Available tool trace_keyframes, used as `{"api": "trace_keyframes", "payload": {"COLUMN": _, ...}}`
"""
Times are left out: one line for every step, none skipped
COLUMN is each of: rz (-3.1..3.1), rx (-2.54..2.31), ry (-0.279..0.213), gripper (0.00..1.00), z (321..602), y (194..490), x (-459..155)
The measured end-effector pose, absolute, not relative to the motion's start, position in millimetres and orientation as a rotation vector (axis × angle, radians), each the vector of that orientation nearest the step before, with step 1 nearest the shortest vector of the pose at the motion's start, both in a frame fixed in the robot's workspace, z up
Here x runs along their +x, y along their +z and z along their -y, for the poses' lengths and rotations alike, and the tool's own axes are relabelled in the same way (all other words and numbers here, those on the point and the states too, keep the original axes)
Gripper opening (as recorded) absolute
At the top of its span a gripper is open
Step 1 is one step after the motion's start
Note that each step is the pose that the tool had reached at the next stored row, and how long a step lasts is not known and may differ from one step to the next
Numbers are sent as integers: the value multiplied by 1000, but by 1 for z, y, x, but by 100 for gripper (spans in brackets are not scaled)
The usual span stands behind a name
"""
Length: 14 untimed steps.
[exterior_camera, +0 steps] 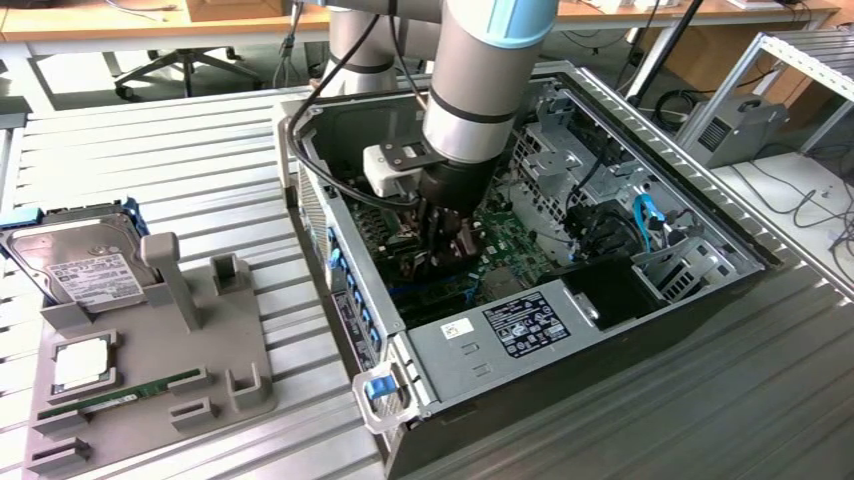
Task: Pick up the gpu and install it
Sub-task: 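Insert the gpu into the slot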
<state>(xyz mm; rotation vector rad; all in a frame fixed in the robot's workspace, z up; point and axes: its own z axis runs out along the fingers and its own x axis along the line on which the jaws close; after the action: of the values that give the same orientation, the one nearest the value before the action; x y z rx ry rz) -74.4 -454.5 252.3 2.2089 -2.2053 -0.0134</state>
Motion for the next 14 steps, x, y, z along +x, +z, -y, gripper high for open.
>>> {"api": "trace_keyframes", "payload": {"rz": 2206, "rx": 2209, "ry": -14, "gripper": 26, "z": 454, "y": 252, "x": -74}}
{"api": "trace_keyframes", "payload": {"rz": 2205, "rx": 2209, "ry": -13, "gripper": 26, "z": 454, "y": 251, "x": -74}}
{"api": "trace_keyframes", "payload": {"rz": 2205, "rx": 2208, "ry": -13, "gripper": 26, "z": 454, "y": 251, "x": -74}}
{"api": "trace_keyframes", "payload": {"rz": 2205, "rx": 2208, "ry": -13, "gripper": 26, "z": 454, "y": 250, "x": -74}}
{"api": "trace_keyframes", "payload": {"rz": 2205, "rx": 2208, "ry": -13, "gripper": 26, "z": 454, "y": 250, "x": -74}}
{"api": "trace_keyframes", "payload": {"rz": 2205, "rx": 2208, "ry": -13, "gripper": 26, "z": 454, "y": 250, "x": -74}}
{"api": "trace_keyframes", "payload": {"rz": 2205, "rx": 2209, "ry": -13, "gripper": 26, "z": 454, "y": 250, "x": -74}}
{"api": "trace_keyframes", "payload": {"rz": 2205, "rx": 2209, "ry": -13, "gripper": 26, "z": 454, "y": 250, "x": -74}}
{"api": "trace_keyframes", "payload": {"rz": 2205, "rx": 2209, "ry": -13, "gripper": 26, "z": 454, "y": 250, "x": -74}}
{"api": "trace_keyframes", "payload": {"rz": 2206, "rx": 2210, "ry": -14, "gripper": 26, "z": 453, "y": 250, "x": -74}}
{"api": "trace_keyframes", "payload": {"rz": 2206, "rx": 2210, "ry": -14, "gripper": 27, "z": 453, "y": 250, "x": -74}}
{"api": "trace_keyframes", "payload": {"rz": 2206, "rx": 2209, "ry": -14, "gripper": 33, "z": 453, "y": 250, "x": -74}}
{"api": "trace_keyframes", "payload": {"rz": 2205, "rx": 2209, "ry": -13, "gripper": 39, "z": 453, "y": 250, "x": -74}}
{"api": "trace_keyframes", "payload": {"rz": 2205, "rx": 2209, "ry": -14, "gripper": 39, "z": 453, "y": 250, "x": -74}}
